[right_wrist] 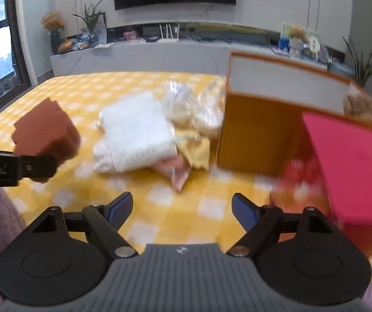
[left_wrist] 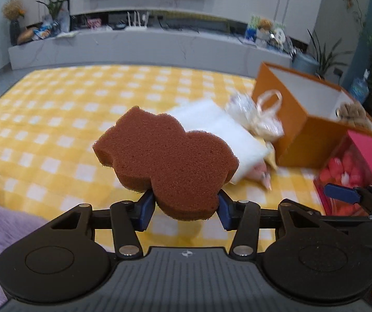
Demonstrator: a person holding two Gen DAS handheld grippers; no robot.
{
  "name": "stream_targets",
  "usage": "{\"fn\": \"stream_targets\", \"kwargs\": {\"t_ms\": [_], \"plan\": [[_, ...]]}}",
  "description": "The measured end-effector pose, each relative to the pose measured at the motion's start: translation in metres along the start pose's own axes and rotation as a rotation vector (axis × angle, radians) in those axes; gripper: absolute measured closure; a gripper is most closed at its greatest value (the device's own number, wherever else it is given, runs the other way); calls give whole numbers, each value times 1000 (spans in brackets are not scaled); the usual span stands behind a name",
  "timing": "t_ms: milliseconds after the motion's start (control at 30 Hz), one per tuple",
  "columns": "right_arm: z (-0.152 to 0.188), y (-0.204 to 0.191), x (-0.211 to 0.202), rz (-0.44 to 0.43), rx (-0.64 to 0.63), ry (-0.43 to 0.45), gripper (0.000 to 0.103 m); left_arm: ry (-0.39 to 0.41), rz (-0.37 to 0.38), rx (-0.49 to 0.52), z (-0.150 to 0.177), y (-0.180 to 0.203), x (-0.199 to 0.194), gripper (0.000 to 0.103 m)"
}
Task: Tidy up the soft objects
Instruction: 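Grasp the brown bear-shaped sponge with the left gripper, then grasp the clear ribboned bag with the right gripper while the left holds the sponge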
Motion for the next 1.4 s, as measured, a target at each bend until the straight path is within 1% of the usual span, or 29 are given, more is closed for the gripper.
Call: {"fn": "stream_targets", "kwargs": {"t_ms": [33,100,200,267,333,433,500,567,633,733,833,867,933,1000,1100,1133,1167,1200,1233,1267,1333,1400], "plan": [[-7,-1,3,-3,-3,7,19,14,-5,2,-5,-3,0,47],[-20,-6,9,-11,-11,19,18,21,-10,5,-13,-8,6,47],[-38,-18,20,-17,-69,37,18,21,-1,-4,-23,-14,18,47],[-51,-27,27,-6,-136,63,18,25,-4,14,-32,-17,25,47],[-66,-36,35,14,-238,96,19,26,-2,18,-39,-22,30,46],[-87,-42,51,59,-402,125,26,33,13,8,-48,-24,39,46],[-99,-43,62,77,-488,124,26,39,22,3,-53,-24,46,46],[-108,-43,75,89,-574,117,26,44,28,-1,-53,-24,49,46],[-111,-44,90,80,-663,78,26,44,27,-2,-52,-26,54,46],[-108,-45,110,84,-803,22,26,41,44,-11,-48,-28,59,46],[-105,-48,125,83,-901,-15,26,31,64,-17,-44,-26,62,46],[-104,-49,129,81,-926,-29,28,28,71,-20,-43,-26,63,46],[-103,-51,137,80,-962,-42,31,26,77,-25,-42,-26,63,46],[-101,-54,142,75,-992,-51,33,26,83,-35,-42,-27,63,46],[-96,-58,148,71,-1012,-72,42,28,89,-45,-42,-29,62,46],[-94,-58,150,68,-1010,-86,47,28,90,-46,-41,-28,61,46],[-93,-58,151,69,-1006,-91,48,29,92,-46,-41,-27,60,46],[-92,-58,151,69,-1004,-87,49,30,93,-44,-41,-26,59,46],[-92,-58,150,68,-1002,-81,54,31,93,-41,-41,-25,59,46],[-92,-58,148,72,-1000,-75,55,32,92,-38,-41,-25,58,46],[-92,-59,142,75,-993,-67,57,38,91,-35,-42,-24,57,46],[-95,-59,135,86,-990,-37,57,47,86,-30,-42,-24,55,46]]}}
Point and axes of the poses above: each gripper's, at about its wrist camera, not at the fingertips, and x roughly the way its jaws point, y to its right, z to its underside, the point moved 7 cm from there along x, roughly the way its jaws point, and after that the axes turned 7 degrees about z, right-handed, at the moved point
